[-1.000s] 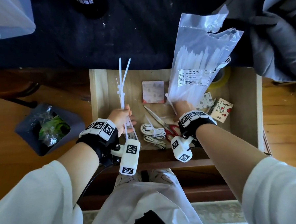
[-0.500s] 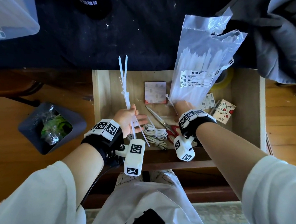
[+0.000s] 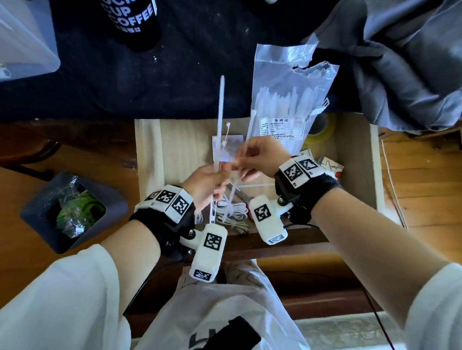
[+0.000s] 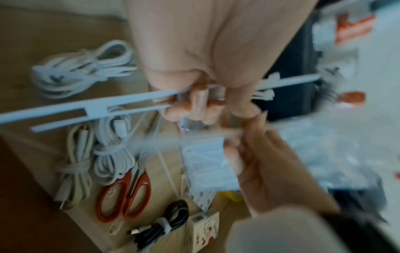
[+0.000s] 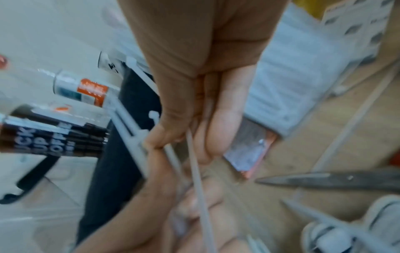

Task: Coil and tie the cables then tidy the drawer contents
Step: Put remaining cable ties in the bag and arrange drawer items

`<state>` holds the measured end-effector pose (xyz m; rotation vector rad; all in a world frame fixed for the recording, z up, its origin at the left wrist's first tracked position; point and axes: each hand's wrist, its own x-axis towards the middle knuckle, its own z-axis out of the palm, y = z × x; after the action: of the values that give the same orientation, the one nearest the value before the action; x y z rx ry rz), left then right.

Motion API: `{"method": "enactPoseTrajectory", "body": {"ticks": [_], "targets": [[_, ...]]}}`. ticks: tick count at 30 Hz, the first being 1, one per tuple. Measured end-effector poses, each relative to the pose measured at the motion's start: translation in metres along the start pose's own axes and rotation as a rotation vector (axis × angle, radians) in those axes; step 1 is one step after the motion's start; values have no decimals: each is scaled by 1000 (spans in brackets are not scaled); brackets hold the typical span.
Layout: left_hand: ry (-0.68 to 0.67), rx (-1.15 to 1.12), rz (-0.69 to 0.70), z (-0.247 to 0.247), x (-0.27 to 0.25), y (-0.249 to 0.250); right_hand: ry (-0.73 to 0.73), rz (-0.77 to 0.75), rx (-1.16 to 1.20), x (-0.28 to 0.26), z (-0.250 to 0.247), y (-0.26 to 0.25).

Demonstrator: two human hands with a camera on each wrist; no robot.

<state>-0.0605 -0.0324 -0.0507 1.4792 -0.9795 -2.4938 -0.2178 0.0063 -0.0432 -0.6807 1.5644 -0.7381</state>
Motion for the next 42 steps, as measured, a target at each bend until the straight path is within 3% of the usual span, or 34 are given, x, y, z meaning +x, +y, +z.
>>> {"method": "enactPoseTrajectory", "body": {"ticks": [4, 8, 12, 18, 27, 35, 42], "targets": [[-22, 178, 1, -3, 7, -1, 43, -67, 127, 8, 5, 4], [-79, 148, -30, -4, 11, -10, 65, -103, -99, 21, 10, 21], [30, 116, 42, -6, 13, -16, 41, -96, -257, 25, 15, 28], [85, 46, 46, -22, 11, -15, -94, 50, -970, 26, -23, 56], [121, -62, 24, -22, 17, -18, -185, 19, -1440, 31, -24, 72], [168, -113, -3, -26, 14, -17, -290, 17, -1633, 33, -16, 71], [165, -132, -22, -27, 11, -16, -201, -47, -1588, 34, -12, 77]]}}
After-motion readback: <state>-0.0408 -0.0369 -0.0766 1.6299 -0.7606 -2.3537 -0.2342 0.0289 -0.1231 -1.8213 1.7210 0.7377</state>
